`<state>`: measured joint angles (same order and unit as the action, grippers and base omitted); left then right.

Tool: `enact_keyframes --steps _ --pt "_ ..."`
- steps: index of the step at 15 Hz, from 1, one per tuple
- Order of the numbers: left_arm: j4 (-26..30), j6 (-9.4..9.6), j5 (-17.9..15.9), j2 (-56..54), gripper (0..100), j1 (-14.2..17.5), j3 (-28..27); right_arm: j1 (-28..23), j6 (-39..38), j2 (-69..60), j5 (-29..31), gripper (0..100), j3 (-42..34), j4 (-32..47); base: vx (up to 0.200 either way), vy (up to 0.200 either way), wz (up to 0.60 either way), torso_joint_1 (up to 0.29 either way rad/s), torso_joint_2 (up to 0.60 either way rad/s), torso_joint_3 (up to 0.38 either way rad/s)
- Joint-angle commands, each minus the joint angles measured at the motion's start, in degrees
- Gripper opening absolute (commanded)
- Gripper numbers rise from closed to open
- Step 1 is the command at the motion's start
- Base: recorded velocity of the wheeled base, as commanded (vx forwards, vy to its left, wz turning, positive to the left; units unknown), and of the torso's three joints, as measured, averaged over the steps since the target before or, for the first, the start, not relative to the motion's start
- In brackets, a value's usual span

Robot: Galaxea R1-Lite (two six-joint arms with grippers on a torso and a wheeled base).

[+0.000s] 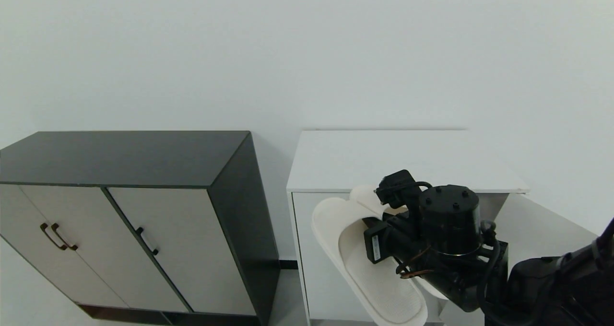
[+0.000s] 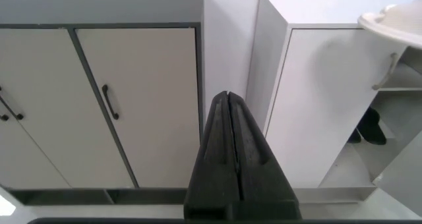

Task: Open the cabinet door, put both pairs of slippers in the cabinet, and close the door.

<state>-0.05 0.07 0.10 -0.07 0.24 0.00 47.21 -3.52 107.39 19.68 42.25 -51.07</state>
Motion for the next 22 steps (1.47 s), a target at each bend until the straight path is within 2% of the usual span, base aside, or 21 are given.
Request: enact_keyframes --steps 1,19,22 --pt "-0.04 0.01 -0.01 0.07 0 0.02 0.00 0.07 0.01 0.10 0.01 0 -0.15 0.00 0.000 0.000 0.00 0.000 0.00 0.000" --pt "-0.04 0.01 -0.01 0.07 0 0.02 0.00 0.07 0.62 0.37 -0.16 0 -1.21 0.00 0.000 0.000 0.00 0.000 0.00 0.000" --pt "-0.04 0.01 -0.01 0.07 0 0.02 0.00 0.25 0.62 0.28 -0.16 0 -1.30 0.00 0.000 -0.200 0.00 -0.002 0.00 0.002"
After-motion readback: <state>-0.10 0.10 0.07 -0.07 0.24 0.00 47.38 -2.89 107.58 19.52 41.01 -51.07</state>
